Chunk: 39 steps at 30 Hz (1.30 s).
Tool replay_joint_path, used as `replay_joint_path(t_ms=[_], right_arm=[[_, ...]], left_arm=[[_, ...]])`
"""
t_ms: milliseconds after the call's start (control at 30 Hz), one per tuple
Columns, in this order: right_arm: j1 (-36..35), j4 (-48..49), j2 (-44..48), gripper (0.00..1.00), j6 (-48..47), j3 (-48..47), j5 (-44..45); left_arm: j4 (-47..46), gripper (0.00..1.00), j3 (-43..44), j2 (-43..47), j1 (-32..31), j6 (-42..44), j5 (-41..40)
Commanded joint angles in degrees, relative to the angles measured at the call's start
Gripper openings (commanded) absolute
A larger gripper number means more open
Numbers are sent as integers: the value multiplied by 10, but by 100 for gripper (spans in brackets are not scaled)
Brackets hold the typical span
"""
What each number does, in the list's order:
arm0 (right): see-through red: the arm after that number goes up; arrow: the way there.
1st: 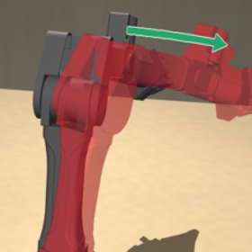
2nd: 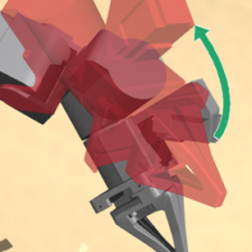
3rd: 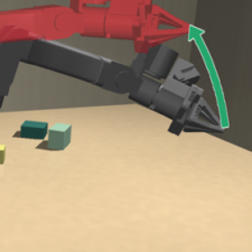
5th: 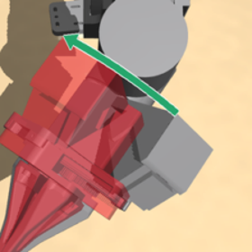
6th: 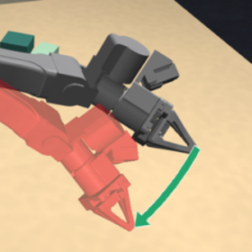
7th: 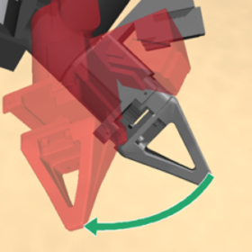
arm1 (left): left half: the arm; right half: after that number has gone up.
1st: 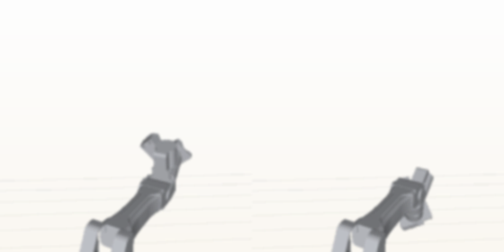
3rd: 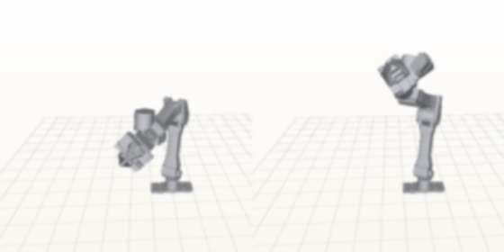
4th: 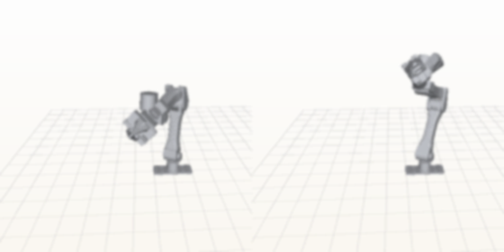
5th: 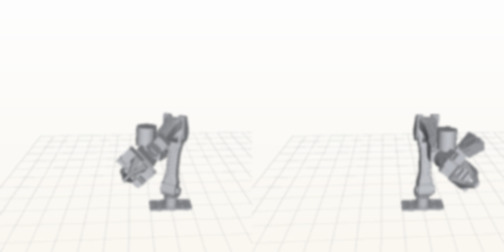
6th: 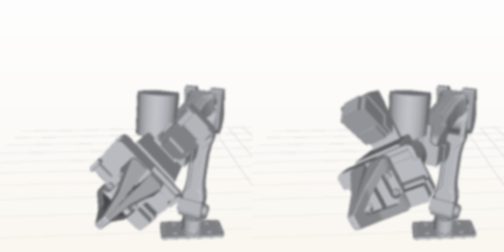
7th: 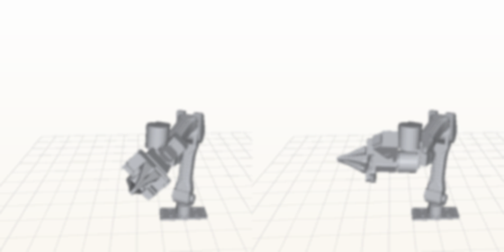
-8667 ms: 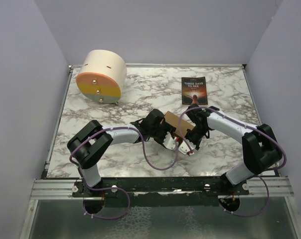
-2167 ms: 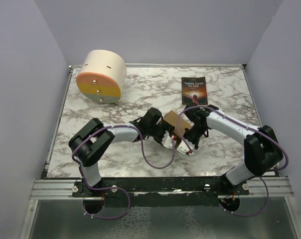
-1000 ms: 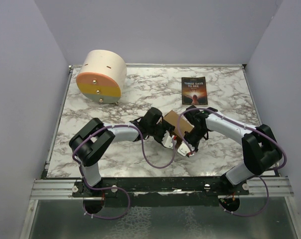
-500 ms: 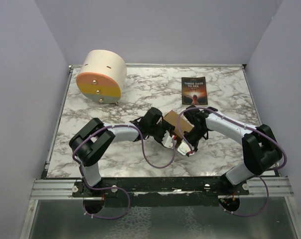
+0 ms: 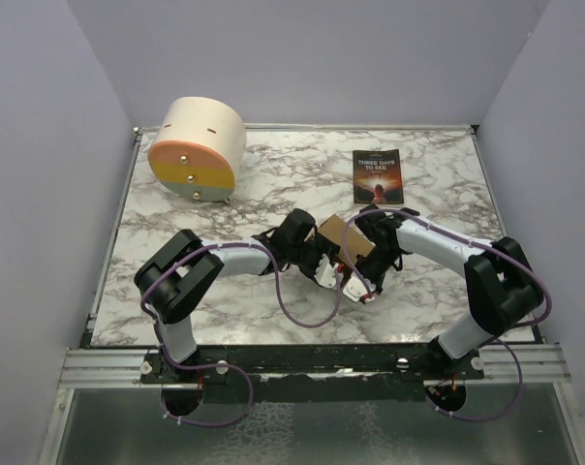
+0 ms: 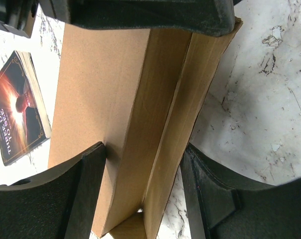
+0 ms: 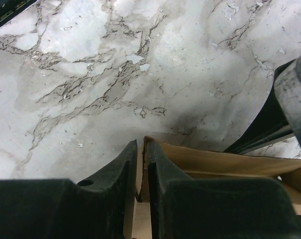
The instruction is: Fold the paper box
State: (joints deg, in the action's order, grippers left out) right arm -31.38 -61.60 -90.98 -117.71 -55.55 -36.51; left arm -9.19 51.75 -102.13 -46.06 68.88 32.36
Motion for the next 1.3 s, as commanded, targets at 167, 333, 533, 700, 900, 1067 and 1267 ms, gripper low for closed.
replay_joint_path(t_ms=[167,333,533,700,900,1067,1267], right_arm=[[3,0,-5,5,-183,-15,24],[3,-6,3,1,-176,-24,32],[4,-15,14,1,-167,-37,41],[10,-19,19,1,-161,-39,54],[33,-27,22,1,-168,-42,60],[48,-36,26,1,-176,-50,57],[61,-39,25,1,-178,-62,56]], left_arm=[[97,61,-13,-34,3,-25,4],[99,60,-13,-34,3,-23,4],[101,60,-13,-36,3,-22,2],[102,60,-13,-37,3,-20,3],[106,59,-12,-39,3,-18,4],[108,59,-10,-40,3,-18,4],[108,59,-10,-42,3,-18,4]])
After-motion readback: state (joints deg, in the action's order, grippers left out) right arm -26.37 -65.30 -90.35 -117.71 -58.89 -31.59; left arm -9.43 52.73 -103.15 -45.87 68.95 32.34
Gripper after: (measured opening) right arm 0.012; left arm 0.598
